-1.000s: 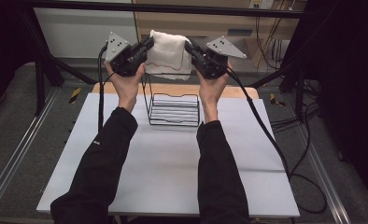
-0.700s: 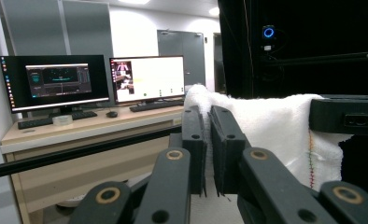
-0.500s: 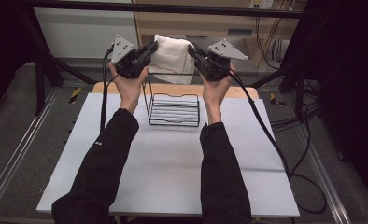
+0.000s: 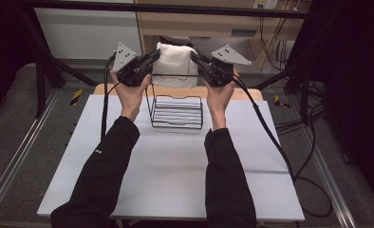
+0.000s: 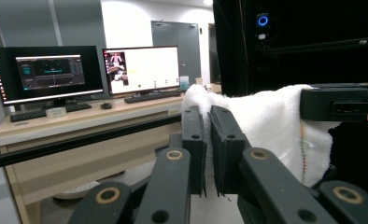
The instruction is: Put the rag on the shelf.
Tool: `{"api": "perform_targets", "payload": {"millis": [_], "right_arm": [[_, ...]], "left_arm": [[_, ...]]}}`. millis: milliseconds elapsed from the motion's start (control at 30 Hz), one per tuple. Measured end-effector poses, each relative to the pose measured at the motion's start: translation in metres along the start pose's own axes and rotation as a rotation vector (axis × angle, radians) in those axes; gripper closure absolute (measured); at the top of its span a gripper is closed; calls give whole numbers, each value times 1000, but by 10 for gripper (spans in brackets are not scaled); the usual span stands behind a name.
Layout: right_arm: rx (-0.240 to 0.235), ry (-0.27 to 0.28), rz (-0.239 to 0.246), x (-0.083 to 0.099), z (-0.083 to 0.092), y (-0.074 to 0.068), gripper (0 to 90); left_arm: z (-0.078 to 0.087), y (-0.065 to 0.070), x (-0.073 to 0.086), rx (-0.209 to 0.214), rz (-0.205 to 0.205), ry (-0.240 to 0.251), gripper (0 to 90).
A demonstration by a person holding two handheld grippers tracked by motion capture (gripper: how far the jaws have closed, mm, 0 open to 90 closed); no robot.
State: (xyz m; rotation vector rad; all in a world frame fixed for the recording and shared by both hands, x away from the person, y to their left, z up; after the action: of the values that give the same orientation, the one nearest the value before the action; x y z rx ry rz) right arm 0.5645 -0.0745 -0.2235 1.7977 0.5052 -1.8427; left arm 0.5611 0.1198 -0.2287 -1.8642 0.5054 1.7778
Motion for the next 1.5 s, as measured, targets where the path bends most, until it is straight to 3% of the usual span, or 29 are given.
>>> {"api": "perform_targets", "payload": {"millis": [400, 767, 1067, 1233, 1500], "right_arm": [[-21, -37, 35, 6, 4, -11, 827], [-63, -49, 27, 13, 15, -15, 822], [-82, -86, 52, 17, 21, -23, 820], [-100, -107, 75, 21, 24, -28, 817], [-120, -120, 51, 31, 27, -29, 817]], "left_arm": [[9, 1, 14, 0, -4, -5, 845], [23, 9, 21, 32, -4, -8, 840], [30, 9, 26, 41, -18, -52, 836], [34, 9, 29, 61, 8, -92, 831], [40, 12, 32, 75, 16, -170, 816]]}}
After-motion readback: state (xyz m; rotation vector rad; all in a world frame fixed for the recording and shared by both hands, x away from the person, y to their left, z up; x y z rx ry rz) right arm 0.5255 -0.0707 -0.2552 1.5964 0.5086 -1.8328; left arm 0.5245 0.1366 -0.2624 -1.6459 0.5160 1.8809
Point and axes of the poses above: each handheld gripper's, and its own axes: z roughly backward along the jaws, x roughly out of its underside, y roughly to its right, the point moved 6 cm from there along -z, roughly forward along the jaws, and after that the axes turned 5 degrees about -y, right-handed, at the moved point
